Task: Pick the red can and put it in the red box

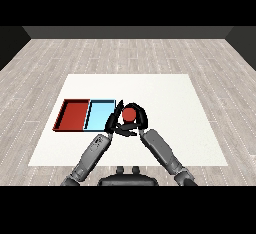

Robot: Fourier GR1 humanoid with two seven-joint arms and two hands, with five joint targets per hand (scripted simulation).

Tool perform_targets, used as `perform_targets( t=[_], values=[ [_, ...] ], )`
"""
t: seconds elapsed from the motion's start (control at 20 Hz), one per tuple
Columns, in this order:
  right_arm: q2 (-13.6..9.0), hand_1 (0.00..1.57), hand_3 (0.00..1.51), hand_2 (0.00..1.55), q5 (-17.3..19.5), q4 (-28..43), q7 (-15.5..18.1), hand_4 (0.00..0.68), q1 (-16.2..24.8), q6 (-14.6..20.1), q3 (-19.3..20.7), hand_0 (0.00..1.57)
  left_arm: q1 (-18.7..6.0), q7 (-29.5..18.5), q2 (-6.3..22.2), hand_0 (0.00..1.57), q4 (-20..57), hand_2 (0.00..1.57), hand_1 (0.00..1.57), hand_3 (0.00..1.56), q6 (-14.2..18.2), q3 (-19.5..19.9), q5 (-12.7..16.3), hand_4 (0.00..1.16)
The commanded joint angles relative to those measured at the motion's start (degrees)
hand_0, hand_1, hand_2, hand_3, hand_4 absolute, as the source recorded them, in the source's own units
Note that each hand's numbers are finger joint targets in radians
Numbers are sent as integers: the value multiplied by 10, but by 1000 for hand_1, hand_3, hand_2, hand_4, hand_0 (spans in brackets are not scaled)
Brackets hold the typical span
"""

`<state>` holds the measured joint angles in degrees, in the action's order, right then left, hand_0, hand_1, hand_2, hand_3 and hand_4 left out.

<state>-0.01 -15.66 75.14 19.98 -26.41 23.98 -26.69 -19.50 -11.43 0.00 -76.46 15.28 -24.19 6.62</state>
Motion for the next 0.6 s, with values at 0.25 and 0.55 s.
perform_targets(
  t=[0.25,0.55],
  values=[
    [0,1444,1383,1429,-60,-32,7,595,-70,12,-18,1444,-43,22,4,0,27,0,0,0,-6,-1,-6,0],
    [0,1462,1402,1453,-28,34,8,523,12,40,-67,1462,-27,21,0,0,-14,0,0,0,99,-96,28,0]
  ],
)
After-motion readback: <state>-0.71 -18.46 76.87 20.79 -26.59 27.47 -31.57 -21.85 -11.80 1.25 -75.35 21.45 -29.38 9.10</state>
